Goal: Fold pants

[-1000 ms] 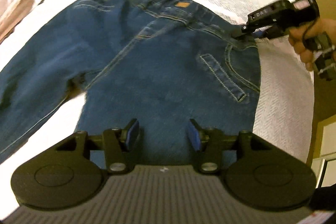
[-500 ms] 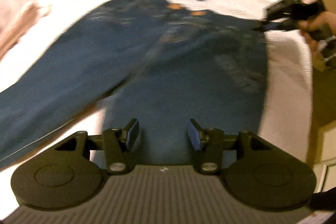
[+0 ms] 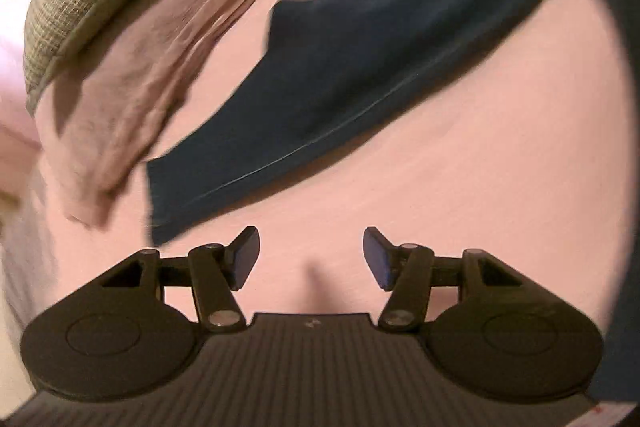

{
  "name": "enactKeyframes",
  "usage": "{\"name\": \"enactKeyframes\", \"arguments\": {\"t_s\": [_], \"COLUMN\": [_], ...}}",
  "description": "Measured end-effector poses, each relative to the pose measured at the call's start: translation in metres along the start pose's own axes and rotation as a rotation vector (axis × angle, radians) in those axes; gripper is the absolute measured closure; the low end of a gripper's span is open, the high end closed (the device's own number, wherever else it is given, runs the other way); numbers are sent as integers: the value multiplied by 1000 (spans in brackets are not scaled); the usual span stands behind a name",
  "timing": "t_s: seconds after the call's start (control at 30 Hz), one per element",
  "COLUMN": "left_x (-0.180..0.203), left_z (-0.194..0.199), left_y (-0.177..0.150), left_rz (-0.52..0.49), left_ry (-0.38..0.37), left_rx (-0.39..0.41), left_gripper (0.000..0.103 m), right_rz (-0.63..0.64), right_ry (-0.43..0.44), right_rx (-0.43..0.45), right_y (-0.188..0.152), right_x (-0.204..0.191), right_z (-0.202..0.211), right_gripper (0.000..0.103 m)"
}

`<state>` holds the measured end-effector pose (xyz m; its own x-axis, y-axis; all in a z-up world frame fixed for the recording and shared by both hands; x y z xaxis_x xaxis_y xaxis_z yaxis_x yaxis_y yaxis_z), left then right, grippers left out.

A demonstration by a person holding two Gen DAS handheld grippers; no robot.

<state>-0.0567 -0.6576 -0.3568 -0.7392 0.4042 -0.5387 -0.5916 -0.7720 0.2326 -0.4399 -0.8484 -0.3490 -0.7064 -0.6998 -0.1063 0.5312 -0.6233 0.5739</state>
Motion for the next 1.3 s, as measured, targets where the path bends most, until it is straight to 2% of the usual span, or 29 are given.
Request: {"name": "enactKeyframes", "arguments": {"t_s": [0.1, 0.2, 0.27, 0.37, 0.4, 0.43, 0.47, 0.5, 0.6, 0.73, 0.87, 0.93, 1.0, 1.07, 1.13, 1.2, 1.23, 1.3], "left_x": [-34, -50, -58, -63, -64, -65, -66, -69, -79, -72, -52, -43, -31, -24, -26, -33, -34, -42], "left_z": [-39, -80, -102, -119, -122, -125, -129, -130, -104, -30, 27, 36, 38, 39, 36, 32, 33, 26], "left_y": [-33, -53, -55, -44, -41, -38, -37, -38, -43, -80, -118, -145, -166, -172, -166, -153, -144, -125], "left_rz": [-162, -299, -370, -435, -454, -464, -470, -474, -408, -321, -235, -157, -85, -47, -77, -104, -138, -195], "left_ry": [69, 116, 135, 151, 151, 148, 139, 150, 171, 197, 142, 96, 49, 32, 56, 80, 98, 134], "left_rx": [7, 22, 56, 127, 141, 147, 141, 126, 123, 84, -58, -139, -189, -203, -193, -151, -118, -65], "left_gripper": [49, 49, 45, 46, 50, 58, 85, 98, 101, 101, 103, 103, 103, 98, 90, 56, 51, 48], "right_rz": [103, 131, 153, 176, 175, 173, 167, 160, 148, 143, 120, 111, 107, 113, 122, 136, 157, 258], "right_ry": [23, 40, 34, 19, 11, -5, -24, -36, -59, -51, -35, -26, -22, -17, -15, -2, 3, 16], "right_rx": [-13, -34, -50, -74, -85, -94, -98, -99, -81, -65, -69, -71, -76, -75, -78, -81, -84, -100], "right_y": [-12, -28, -37, -50, -54, -57, -58, -57, -48, -37, -32, -31, -31, -29, -28, -28, -29, -32], "right_x": [-66, -109, -127, -140, -139, -137, -137, -136, -133, -128, -123, -120, -118, -115, -113, -114, -118, -134], "right_z": [-21, -36, -42, -45, -46, -45, -44, -43, -35, -25, -20, -19, -19, -17, -17, -20, -22, -32], "right_gripper": [54, 53, 53, 53, 53, 53, 53, 53, 53, 53, 53, 52, 52, 52, 52, 51, 51, 50]}}
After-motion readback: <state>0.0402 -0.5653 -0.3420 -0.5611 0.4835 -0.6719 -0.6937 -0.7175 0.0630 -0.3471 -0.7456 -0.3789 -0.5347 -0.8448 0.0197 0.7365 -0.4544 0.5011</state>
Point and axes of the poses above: each gripper's, at about its wrist camera, not at the fingertips, and z roughly against the way its jaws point, x to its right, y to its top, the point moved 9 cm from there along -z, roughly the way its jaws point, and after that the axes turned 10 degrees about -z, right-handed, at the moved point
